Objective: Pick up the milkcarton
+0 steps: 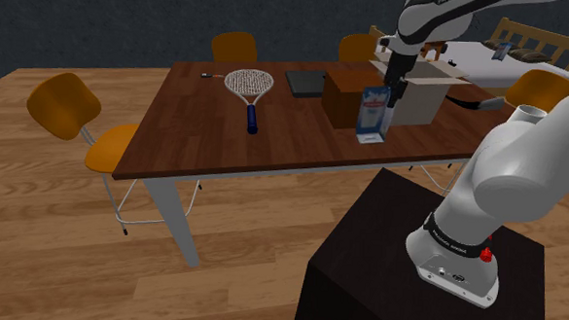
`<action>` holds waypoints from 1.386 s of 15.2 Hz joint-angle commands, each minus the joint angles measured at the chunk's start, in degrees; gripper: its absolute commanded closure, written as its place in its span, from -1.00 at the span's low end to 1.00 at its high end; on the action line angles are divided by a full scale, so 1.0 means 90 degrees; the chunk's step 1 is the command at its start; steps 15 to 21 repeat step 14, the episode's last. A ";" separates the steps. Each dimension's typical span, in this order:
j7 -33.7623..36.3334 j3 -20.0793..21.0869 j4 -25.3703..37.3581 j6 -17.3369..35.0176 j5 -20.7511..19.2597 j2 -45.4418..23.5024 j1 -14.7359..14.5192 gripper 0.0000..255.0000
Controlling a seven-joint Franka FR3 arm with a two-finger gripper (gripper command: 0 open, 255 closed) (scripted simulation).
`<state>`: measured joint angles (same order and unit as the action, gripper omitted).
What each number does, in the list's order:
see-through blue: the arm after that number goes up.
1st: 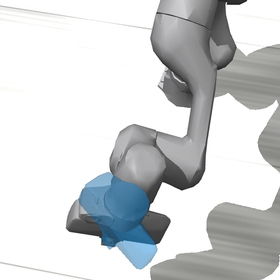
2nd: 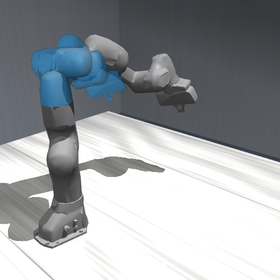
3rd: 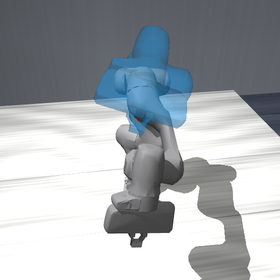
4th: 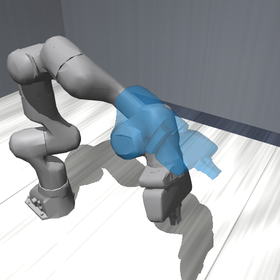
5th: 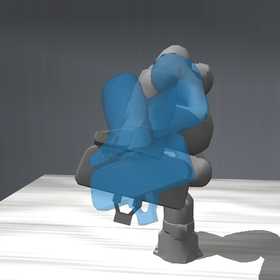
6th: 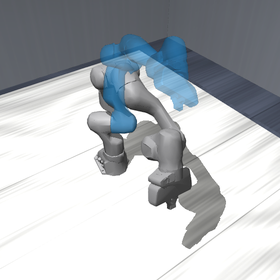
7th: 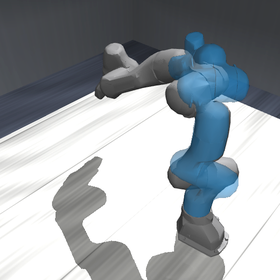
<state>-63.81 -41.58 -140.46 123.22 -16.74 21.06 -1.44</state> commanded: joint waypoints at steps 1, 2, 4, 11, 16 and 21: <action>0.0030 0.0067 0.0103 -0.0190 -0.0013 0.0096 0.0014 1.00; 0.0041 0.0098 0.0156 -0.0287 -0.0018 0.0142 0.0022 1.00; 0.0060 0.0158 0.0267 -0.0480 -0.0025 0.0228 0.0034 1.00; 0.0100 0.0353 0.0692 -0.1132 -0.0015 0.0464 0.0056 1.00; 0.0103 0.0383 0.0768 -0.1237 -0.0010 0.0494 0.0057 1.00; 0.0103 0.0383 0.0768 -0.1237 -0.0010 0.0494 0.0057 1.00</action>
